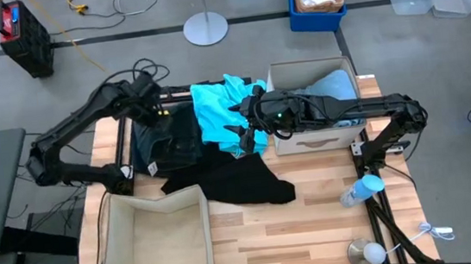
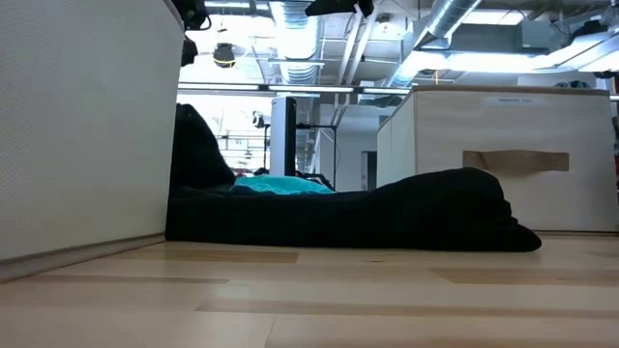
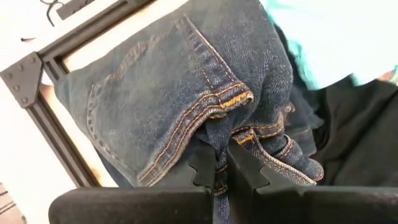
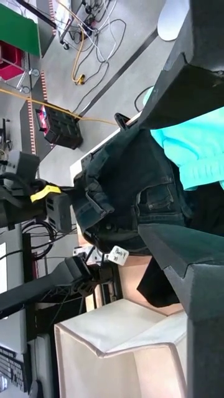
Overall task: Sort clothes
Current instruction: Put the dark blue pants into the bottom laundry bin
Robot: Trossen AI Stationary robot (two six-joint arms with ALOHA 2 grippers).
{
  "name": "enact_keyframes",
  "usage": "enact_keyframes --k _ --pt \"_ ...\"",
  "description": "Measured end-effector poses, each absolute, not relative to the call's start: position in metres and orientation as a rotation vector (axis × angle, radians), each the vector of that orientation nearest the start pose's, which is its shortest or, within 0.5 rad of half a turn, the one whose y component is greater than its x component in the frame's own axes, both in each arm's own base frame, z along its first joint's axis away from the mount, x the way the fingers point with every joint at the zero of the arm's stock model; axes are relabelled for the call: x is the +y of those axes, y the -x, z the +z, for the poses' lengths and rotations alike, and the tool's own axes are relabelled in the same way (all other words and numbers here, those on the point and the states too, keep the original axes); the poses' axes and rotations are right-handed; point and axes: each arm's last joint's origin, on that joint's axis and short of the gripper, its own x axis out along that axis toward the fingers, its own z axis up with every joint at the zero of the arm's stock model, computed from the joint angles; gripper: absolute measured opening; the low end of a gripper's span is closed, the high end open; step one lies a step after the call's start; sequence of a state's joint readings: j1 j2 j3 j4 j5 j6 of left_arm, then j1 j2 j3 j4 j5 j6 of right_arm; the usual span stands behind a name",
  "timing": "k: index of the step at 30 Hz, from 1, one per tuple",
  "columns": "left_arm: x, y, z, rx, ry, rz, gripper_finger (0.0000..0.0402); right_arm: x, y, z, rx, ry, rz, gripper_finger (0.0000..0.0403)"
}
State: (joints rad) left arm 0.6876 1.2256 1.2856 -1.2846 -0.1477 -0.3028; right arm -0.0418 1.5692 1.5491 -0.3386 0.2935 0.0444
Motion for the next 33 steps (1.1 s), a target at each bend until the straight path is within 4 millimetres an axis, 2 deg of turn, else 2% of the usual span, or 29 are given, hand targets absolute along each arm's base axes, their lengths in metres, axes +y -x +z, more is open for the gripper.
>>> enact_keyframes --k 14,17,23,28,33 --pt "0.146 -0.178 0.312 1.235 0.624 0.874 0.0011 -0.023 -0.354 0.389 0.35 0.002 -0.338 0.0276" --pt "0.149 -0.184 0.305 1.264 0.65 0.833 0.004 -0.023 -0.354 0.389 0.35 0.002 -0.338 0.0276" --pt "0.153 -0.191 0.292 1.359 0.669 0.826 0.0125 -0.023 -0.354 0.389 0.35 0.002 -0.338 0.0276" --pt "0.155 -0.176 0.299 1.338 0.724 0.884 0.0188 -0.023 -0.354 0.389 0.35 0.002 -0.338 0.0276" --pt "0.16 -0.153 0.309 1.301 0.805 0.943 0.0221 -0.022 -0.354 0.389 0.35 0.002 -0.337 0.0276"
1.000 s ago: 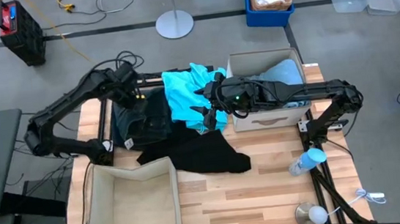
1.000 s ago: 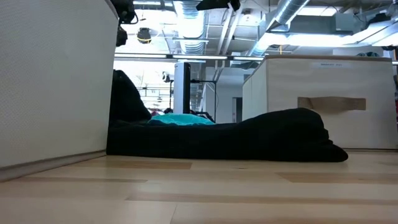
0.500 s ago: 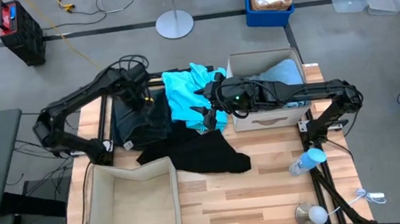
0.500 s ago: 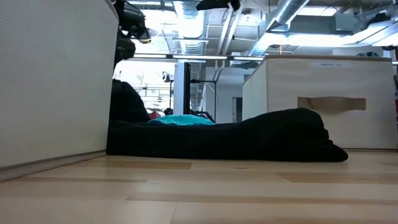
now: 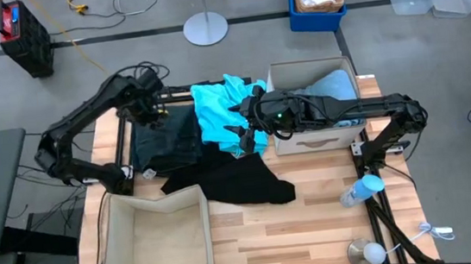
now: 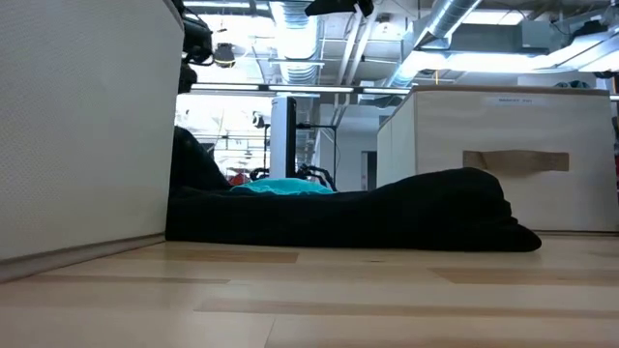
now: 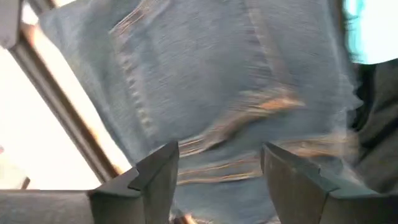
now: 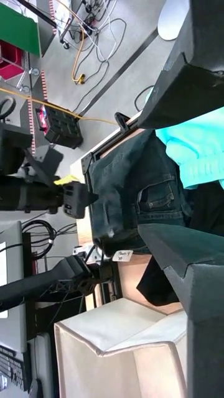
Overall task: Sort clothes
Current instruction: Put the dark blue pants into the bottom laundry bin
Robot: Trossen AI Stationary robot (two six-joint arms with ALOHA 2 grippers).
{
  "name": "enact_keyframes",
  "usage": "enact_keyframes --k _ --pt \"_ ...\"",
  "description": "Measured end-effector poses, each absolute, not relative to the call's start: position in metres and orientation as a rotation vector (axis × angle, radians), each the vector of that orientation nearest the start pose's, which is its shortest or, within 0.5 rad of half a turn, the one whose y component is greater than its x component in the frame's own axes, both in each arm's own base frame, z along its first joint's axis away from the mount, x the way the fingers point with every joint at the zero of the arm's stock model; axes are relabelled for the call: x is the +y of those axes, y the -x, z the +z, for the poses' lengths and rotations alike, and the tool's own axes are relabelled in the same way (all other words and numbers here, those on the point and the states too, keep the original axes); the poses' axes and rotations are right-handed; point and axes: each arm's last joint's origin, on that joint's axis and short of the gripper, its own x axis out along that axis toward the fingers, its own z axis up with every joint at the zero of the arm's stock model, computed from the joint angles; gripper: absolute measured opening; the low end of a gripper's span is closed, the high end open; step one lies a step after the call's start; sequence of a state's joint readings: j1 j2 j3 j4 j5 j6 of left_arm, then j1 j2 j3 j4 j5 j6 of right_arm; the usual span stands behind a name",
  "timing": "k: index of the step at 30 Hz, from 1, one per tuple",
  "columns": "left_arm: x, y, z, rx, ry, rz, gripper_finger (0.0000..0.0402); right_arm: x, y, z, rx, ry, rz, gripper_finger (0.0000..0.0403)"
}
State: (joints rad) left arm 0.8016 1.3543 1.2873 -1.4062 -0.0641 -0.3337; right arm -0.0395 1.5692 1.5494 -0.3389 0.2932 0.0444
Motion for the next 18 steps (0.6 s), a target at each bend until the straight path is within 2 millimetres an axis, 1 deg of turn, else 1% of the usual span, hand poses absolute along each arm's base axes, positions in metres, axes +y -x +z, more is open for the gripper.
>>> enact_keyframes --k 4,7,8,10,13,18 --pt "0.162 -0.137 0.313 1.292 0.875 0.947 0.0226 -0.022 -0.354 0.389 0.35 0.002 -0.337 0.0276" --pt "0.163 -0.131 0.317 1.239 0.934 0.869 0.0226 -0.022 -0.354 0.389 0.35 0.002 -0.337 0.0276" --pt "0.164 -0.129 0.318 1.23 0.929 0.88 0.0226 -0.022 -0.354 0.389 0.351 0.003 -0.337 0.0276" --pt "0.168 -0.124 0.317 1.233 0.924 0.971 0.0226 -0.022 -0.354 0.389 0.351 0.005 -0.336 0.0276" --pt "0.177 -0.111 0.307 1.222 0.996 1.048 0.0226 -0.022 -0.354 0.389 0.351 0.005 -0.336 0.0276" --pt "0.184 -0.09 0.278 1.249 1.122 1.103 0.0226 -0.02 -0.355 0.389 0.351 0.007 -0.33 0.0276"
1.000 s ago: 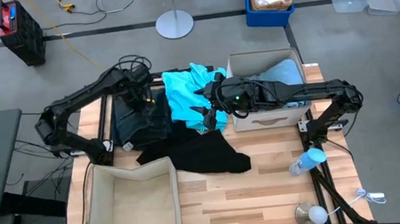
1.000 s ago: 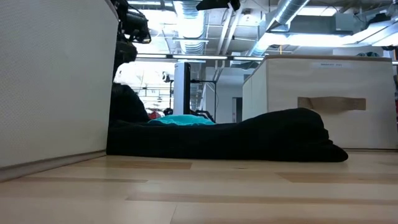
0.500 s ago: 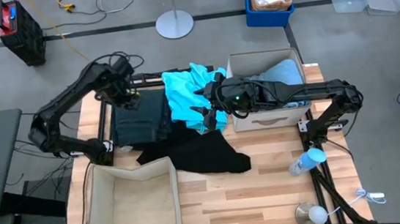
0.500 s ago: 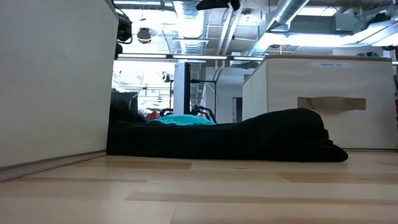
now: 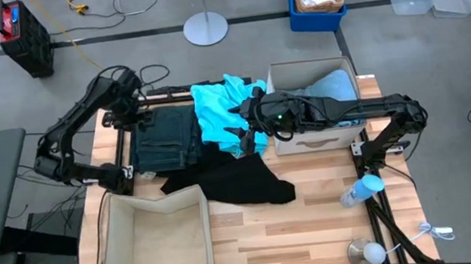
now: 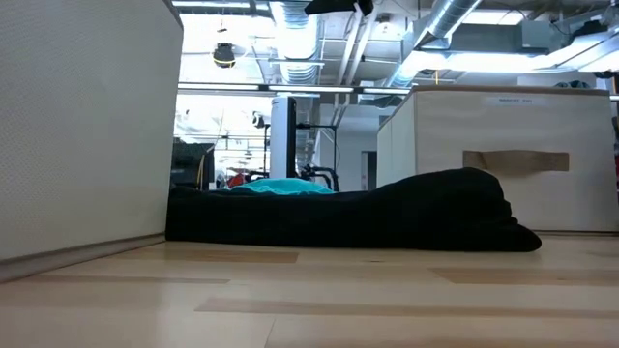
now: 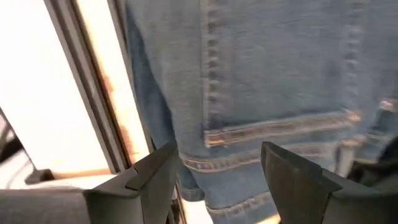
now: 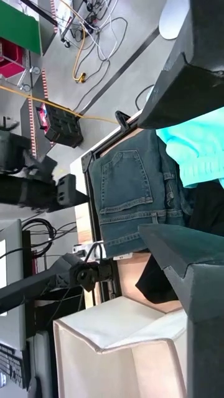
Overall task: Sort clothes
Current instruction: Put the dark blue pants into the bottom laundry bin
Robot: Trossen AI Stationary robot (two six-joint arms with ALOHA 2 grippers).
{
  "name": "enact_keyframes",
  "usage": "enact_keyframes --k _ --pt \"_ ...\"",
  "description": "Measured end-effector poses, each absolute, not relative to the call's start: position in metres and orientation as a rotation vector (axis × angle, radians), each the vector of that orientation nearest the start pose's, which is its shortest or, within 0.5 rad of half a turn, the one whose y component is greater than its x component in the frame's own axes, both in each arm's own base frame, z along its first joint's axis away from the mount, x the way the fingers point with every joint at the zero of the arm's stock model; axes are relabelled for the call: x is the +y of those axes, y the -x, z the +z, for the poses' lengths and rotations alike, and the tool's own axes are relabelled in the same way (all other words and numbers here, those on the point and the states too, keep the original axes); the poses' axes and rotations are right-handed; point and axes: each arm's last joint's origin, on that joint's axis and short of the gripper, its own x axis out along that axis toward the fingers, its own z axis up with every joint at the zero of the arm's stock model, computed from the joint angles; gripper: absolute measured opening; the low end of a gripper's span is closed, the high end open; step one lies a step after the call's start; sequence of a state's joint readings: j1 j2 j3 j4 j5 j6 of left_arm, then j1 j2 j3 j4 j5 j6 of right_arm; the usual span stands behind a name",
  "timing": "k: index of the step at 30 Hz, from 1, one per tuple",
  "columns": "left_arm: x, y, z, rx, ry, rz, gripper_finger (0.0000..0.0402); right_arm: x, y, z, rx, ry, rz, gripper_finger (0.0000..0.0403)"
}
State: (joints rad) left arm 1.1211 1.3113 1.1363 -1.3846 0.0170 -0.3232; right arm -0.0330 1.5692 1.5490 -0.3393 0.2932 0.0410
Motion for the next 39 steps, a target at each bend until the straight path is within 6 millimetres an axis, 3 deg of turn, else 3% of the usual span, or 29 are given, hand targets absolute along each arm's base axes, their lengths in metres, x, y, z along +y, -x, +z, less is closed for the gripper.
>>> enact_keyframes --k 10,18,32,39 --pt "0.191 -0.068 0.242 1.216 1.21 1.206 0.0226 -0.02 -0.355 0.389 0.351 0.006 -0.33 0.0276" --pt "0.184 -0.066 0.2 1.355 1.345 1.121 0.0226 -0.02 -0.355 0.389 0.351 0.004 -0.329 0.0276" --pt "0.185 -0.067 0.204 1.287 1.341 1.136 0.0226 -0.013 -0.355 0.389 0.354 0.008 -0.31 0.0276" --pt "0.185 -0.071 0.245 1.101 1.279 1.121 0.0226 -0.011 -0.354 0.387 0.374 0.012 -0.303 0.0276"
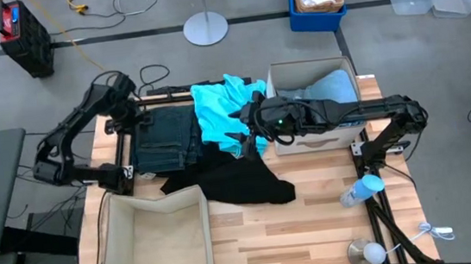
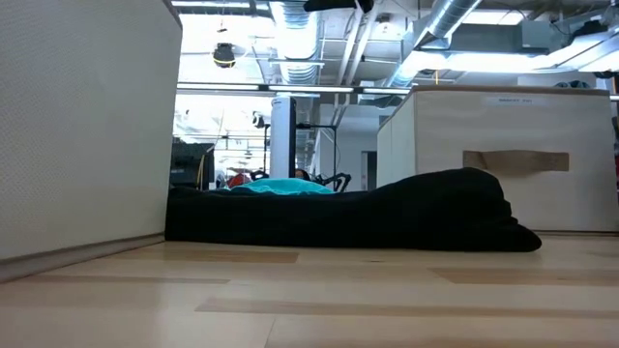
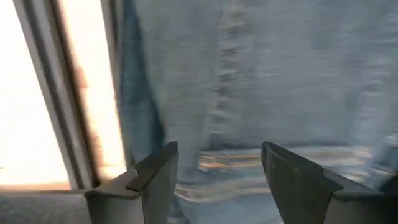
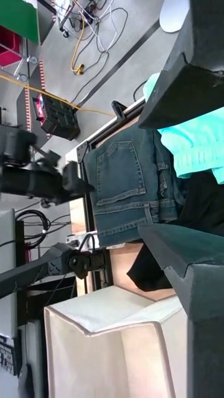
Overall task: Sort clothes
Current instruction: Put the dark blue pants into the bottom laundry bin
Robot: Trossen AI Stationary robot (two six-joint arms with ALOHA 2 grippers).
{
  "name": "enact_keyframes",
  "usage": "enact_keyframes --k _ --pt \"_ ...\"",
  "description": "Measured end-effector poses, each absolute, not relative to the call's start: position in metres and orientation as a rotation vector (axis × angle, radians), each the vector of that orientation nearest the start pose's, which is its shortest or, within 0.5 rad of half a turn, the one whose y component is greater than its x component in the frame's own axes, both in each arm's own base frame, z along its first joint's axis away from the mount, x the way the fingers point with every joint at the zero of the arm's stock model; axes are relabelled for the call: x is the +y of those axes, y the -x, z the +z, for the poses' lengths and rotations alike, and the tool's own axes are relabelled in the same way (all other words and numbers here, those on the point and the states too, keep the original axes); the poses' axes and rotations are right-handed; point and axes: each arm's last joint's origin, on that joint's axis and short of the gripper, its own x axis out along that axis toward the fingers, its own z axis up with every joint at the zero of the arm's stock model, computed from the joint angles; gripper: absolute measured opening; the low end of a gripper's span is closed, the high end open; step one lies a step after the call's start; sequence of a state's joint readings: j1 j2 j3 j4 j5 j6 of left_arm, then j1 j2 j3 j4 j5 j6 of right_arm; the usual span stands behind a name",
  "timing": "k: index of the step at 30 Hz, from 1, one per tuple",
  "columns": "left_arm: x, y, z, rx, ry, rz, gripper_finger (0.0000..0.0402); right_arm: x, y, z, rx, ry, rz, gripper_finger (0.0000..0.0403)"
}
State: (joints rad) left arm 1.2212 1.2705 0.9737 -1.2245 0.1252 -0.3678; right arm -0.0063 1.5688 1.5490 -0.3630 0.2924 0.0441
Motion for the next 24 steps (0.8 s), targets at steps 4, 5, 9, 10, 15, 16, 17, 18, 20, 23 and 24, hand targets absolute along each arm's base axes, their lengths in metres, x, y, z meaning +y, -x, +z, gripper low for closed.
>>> enact_keyframes --k 4,5,9,10,15,16,17,18,20,23,24 --pt "0.19 -0.076 0.278 0.999 1.235 1.105 0.0226 -0.012 -0.354 0.387 0.373 0.011 -0.306 0.0276" --pt "0.192 -0.078 0.288 0.976 1.217 1.103 0.0226 -0.012 -0.354 0.387 0.374 0.011 -0.306 0.0276" --pt "0.197 -0.082 0.296 0.998 1.298 1.065 0.0226 -0.013 -0.354 0.387 0.373 0.013 -0.309 0.0276" --pt "0.198 -0.083 0.297 1.023 1.303 1.054 0.0226 -0.013 -0.354 0.387 0.373 0.013 -0.309 0.0276" --pt "0.195 -0.111 0.326 0.928 1.241 0.889 0.0226 -0.015 -0.354 0.387 0.378 0.041 -0.307 0.0276" --pt "0.196 -0.118 0.335 0.89 1.197 0.876 0.0226 -0.016 -0.354 0.387 0.378 0.045 -0.311 0.0276" --pt "0.198 -0.124 0.344 0.848 1.155 0.872 0.0226 -0.017 -0.354 0.387 0.378 0.045 -0.311 0.0276" --pt "0.2 -0.13 0.353 0.808 1.116 0.876 0.0226 -0.018 -0.354 0.387 0.379 0.047 -0.315 0.0276" --pt "0.209 -0.139 0.369 0.747 1.065 0.873 0.0226 -0.02 -0.354 0.387 0.379 0.047 -0.319 0.0276" --pt "0.232 -0.154 0.387 0.745 0.998 0.894 0.0226 -0.023 -0.354 0.387 0.38 0.048 -0.325 0.0276" --pt "0.24 -0.159 0.39 0.768 0.982 0.907 0.0226 -0.024 -0.354 0.387 0.379 0.047 -0.326 0.0276"
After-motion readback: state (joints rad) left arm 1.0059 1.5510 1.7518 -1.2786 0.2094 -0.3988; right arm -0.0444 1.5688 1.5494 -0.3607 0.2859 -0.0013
